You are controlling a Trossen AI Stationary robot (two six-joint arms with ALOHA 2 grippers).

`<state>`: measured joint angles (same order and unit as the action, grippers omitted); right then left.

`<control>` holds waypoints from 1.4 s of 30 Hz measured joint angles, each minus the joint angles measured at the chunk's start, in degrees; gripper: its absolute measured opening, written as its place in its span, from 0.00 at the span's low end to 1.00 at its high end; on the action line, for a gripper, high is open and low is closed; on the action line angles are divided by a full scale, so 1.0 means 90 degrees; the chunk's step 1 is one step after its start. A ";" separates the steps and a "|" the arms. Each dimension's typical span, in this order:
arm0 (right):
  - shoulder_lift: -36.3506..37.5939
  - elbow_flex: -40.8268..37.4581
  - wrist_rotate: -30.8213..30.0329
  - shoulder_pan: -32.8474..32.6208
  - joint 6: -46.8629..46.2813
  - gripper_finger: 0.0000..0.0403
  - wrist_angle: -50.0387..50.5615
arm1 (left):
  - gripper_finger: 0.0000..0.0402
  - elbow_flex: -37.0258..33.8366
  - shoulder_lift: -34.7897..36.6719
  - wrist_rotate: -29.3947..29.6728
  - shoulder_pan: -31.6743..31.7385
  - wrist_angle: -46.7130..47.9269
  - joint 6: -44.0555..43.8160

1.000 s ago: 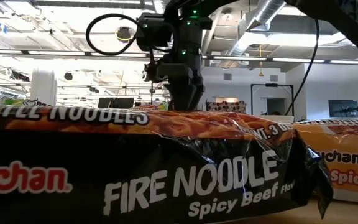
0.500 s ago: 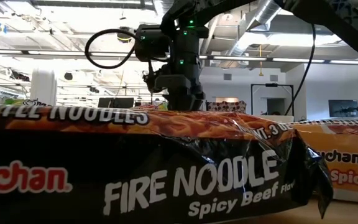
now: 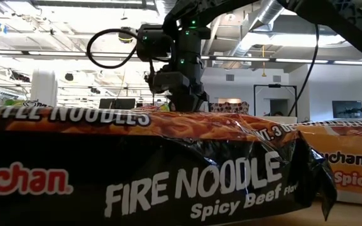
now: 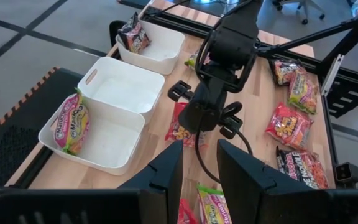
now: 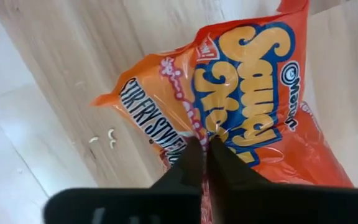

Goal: Sort Maruchan noodles
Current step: Put the orange noodle pack into the middle white bin

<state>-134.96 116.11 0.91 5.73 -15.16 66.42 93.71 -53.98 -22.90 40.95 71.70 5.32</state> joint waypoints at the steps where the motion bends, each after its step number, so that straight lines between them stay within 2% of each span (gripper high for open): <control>1: 0.0032 -0.0006 0.0001 -0.0001 -0.0003 0.03 0.0001 | 0.22 0.0000 0.0000 0.0000 0.0000 0.0000 0.0002; 11: 0.0519 -0.0052 0.0100 -0.0136 -0.0494 0.01 0.0088 | 0.22 0.0000 0.0000 0.0000 0.0000 0.0000 0.0002; 17: 0.1006 -0.0040 -0.0151 -0.0326 -0.0666 0.01 0.0067 | 0.22 0.0000 0.0000 0.0000 0.0000 0.0000 0.0002; 21: 0.1388 -0.0038 -0.0655 -0.0435 -0.0669 0.00 0.0049 | 0.22 0.0002 0.0000 0.0000 0.0000 0.0000 0.0002; 25: 0.1688 -0.0031 -0.1442 -0.0405 -0.0634 0.00 0.0041 | 0.22 0.0002 0.0000 0.0032 0.0000 -0.0002 0.0002; 33: 0.1971 -0.0016 -0.3168 0.0070 0.0770 0.00 -0.0204 | 0.22 0.0002 0.0000 0.0313 0.0000 0.0000 0.0005; 37: 0.1948 -0.0021 -0.3590 0.0455 0.1832 0.00 -0.0551 | 0.22 0.0002 -0.0001 0.0321 -0.0001 -0.0001 0.0003; 42: 0.1943 -0.0021 -0.3735 0.0919 0.2602 0.00 -0.1191 | 0.22 0.0002 0.0000 0.0338 0.0000 -0.0002 0.0002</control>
<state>-117.47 115.92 -32.71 14.00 8.26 55.70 93.73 -53.98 -19.86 40.95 71.68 5.34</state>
